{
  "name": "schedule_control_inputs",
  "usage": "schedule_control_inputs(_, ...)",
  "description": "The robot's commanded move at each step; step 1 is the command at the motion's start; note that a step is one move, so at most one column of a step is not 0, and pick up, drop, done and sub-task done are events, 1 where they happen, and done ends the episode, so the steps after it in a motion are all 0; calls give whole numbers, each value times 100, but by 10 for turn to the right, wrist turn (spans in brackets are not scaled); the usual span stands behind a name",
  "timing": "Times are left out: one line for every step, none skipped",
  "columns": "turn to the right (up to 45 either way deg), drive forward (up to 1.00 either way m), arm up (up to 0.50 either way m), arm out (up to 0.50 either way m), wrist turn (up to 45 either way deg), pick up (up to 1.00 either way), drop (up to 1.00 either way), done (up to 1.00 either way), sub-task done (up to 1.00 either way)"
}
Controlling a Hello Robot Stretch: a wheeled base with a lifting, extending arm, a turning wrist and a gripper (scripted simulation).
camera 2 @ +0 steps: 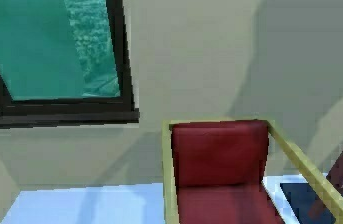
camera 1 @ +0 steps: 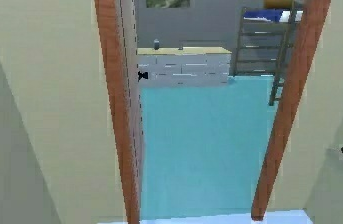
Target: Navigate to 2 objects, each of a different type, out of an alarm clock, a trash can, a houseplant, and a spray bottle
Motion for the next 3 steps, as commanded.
schedule_control_inputs(150,0,0,0,0,0,0,0,0)
schedule_control_inputs(0,100,0,0,0,0,0,0,0)
schedule_control_inputs(60,0,0,0,0,0,0,0,0)
